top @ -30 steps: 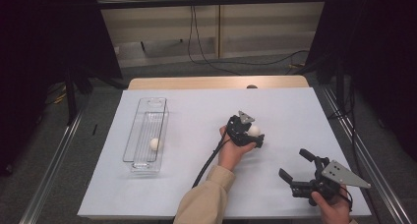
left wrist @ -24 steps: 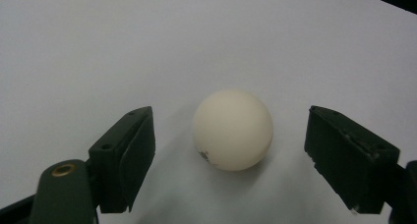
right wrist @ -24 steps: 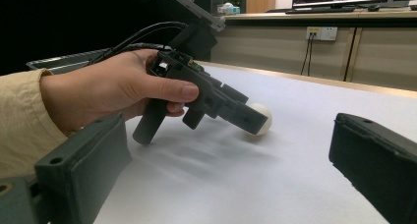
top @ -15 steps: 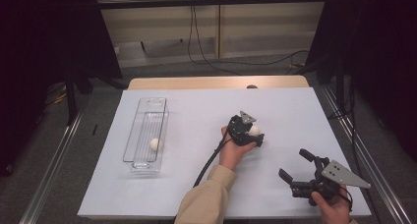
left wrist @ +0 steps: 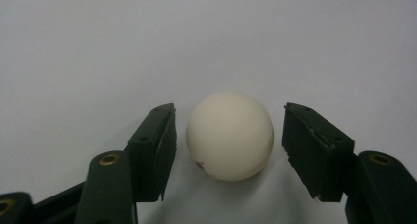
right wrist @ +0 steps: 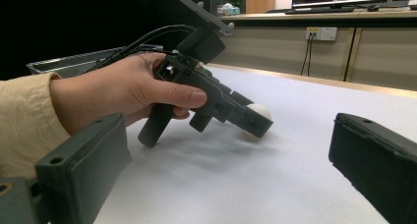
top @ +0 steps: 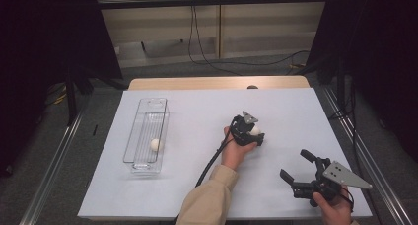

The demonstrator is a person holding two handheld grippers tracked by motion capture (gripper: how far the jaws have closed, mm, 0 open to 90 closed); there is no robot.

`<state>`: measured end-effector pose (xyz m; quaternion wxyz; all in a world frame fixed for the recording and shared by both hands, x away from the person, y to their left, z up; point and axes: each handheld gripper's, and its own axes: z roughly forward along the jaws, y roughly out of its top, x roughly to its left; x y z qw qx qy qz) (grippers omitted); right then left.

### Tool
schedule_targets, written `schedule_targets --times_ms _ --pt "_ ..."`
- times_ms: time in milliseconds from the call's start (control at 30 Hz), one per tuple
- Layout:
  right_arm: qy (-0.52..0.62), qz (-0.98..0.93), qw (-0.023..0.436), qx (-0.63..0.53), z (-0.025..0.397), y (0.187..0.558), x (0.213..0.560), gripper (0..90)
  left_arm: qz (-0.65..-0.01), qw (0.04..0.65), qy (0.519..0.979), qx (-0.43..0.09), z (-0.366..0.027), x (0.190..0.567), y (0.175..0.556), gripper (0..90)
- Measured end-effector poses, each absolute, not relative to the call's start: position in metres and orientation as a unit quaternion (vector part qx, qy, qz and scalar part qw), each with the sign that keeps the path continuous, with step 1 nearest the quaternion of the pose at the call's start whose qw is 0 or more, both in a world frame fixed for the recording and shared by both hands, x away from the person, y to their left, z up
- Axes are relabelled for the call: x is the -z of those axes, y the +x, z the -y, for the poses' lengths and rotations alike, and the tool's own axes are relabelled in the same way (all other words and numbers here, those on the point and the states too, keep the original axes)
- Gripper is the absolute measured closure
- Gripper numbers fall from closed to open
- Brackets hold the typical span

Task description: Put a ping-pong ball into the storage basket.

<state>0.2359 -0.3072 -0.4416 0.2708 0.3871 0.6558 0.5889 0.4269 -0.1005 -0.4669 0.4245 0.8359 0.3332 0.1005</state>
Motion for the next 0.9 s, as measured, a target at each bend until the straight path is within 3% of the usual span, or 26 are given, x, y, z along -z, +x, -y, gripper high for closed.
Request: schedule_targets --times_ms 533,900 --pt "0.387 -0.656 0.271 -0.589 0.3069 0.2356 0.4415 1.3 -0.327 0.420 0.841 -0.101 0.1028 0.4679 0.4273 50.5" --pt "0.387 -0.656 0.271 -0.589 0.3072 0.2356 0.4414 1.4 -0.327 0.416 0.843 -0.100 0.1010 0.4660 0.4270 51.0"
